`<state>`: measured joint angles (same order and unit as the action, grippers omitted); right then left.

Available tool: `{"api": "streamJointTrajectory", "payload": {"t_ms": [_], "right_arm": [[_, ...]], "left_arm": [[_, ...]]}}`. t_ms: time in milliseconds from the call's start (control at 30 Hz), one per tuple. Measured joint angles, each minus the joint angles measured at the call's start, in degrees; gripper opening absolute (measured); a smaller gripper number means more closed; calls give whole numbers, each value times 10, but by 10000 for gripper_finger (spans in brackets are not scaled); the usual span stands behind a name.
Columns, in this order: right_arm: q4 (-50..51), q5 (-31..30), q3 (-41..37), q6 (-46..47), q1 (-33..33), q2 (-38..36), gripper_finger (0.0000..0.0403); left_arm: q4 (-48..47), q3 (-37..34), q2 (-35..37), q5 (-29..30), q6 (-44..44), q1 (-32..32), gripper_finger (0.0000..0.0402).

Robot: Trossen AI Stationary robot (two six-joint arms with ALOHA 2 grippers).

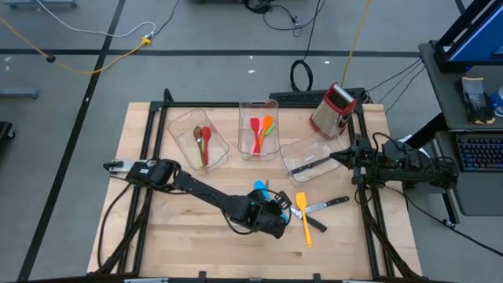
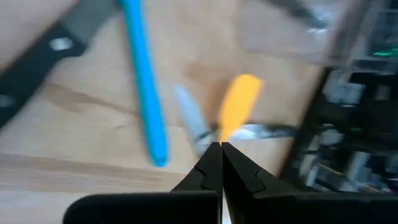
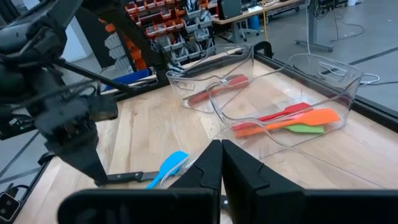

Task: Pick & Place Kitchen Items
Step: Put the blue spatula into the middle bin

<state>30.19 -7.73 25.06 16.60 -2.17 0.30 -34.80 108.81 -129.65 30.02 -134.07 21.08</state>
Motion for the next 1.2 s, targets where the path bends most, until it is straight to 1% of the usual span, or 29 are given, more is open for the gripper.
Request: {"api": "streamJointTrajectory", "payload": {"t_ms": [67, 167, 367, 633, 700, 800, 933, 1000, 1100, 1200], "right_arm": [[1, 0, 0, 0, 0, 0, 4], [0, 0, 0, 0, 0, 0, 4], [1, 0, 0, 0, 0, 0, 4], [1, 0, 0, 0, 0, 0, 4], [0, 0, 0, 0, 0, 0, 4], [0, 0, 0, 0, 0, 0, 4], [1, 2, 0, 0, 0, 0, 4], [0, 2, 0, 0, 0, 0, 4], [0, 2, 0, 0, 0, 0, 4], [0, 2, 0, -2, 0, 0, 4]], "left_arm": [[3, 1, 10, 14, 17, 0, 1], [4, 2, 19, 16, 33, -1, 0], [6, 2, 11, -13, 31, -4, 2], [-24, 2, 4, -10, 33, -6, 4], [-38, 2, 4, -10, 35, -7, 12], [-39, 2, 4, -15, 38, -11, 42], [-31, 1, -10, -20, 39, -20, 105], [-4, 2, -19, -38, 39, -26, 139], [12, 2, -36, -78, 40, -34, 182], [18, 2, -53, -108, 28, -41, 214]]}}
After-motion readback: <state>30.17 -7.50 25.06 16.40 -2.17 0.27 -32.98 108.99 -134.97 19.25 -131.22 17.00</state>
